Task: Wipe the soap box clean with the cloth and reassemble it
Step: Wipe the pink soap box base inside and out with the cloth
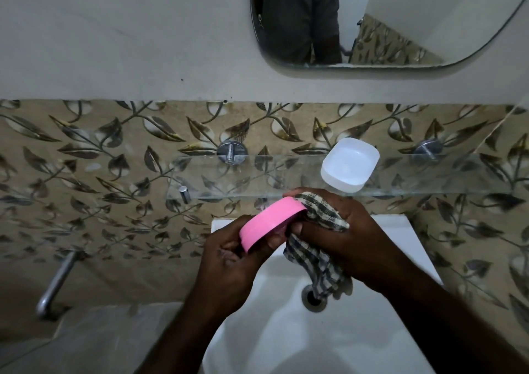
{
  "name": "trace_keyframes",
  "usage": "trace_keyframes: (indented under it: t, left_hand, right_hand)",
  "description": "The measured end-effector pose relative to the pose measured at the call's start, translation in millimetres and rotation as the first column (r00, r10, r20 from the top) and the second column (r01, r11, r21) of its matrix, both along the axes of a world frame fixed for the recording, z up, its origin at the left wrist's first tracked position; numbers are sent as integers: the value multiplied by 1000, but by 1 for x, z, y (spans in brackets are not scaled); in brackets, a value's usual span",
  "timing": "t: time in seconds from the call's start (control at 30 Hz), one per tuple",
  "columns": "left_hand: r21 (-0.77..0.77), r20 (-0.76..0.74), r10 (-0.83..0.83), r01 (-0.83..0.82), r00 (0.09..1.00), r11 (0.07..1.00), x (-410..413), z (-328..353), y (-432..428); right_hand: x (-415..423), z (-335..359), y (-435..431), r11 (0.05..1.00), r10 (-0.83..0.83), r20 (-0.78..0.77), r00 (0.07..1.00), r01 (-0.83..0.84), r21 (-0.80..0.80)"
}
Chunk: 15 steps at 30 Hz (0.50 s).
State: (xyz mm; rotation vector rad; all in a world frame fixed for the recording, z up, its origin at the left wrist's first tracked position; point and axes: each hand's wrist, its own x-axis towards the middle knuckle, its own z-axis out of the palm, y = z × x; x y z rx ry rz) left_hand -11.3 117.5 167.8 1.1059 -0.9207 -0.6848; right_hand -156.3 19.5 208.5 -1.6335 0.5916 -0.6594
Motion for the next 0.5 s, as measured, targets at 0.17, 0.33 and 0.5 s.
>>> trace_keyframes:
  t: [0.17, 0.33, 0.5]
  left_hand:
    - [103, 236, -157, 136, 959, 985, 10, 2, -1]
    - [199, 422, -41, -48, 905, 979, -2, -3, -16]
    - [27, 563, 125, -169, 817, 985, 0, -5, -13]
  right_hand:
    - [-7, -1, -11, 942, -79, -130, 988, 31, -334]
    - [-4, -4, -5, 738, -171, -211, 962, -17, -675]
    - [12, -12, 42, 434, -292, -292, 911, -145, -889]
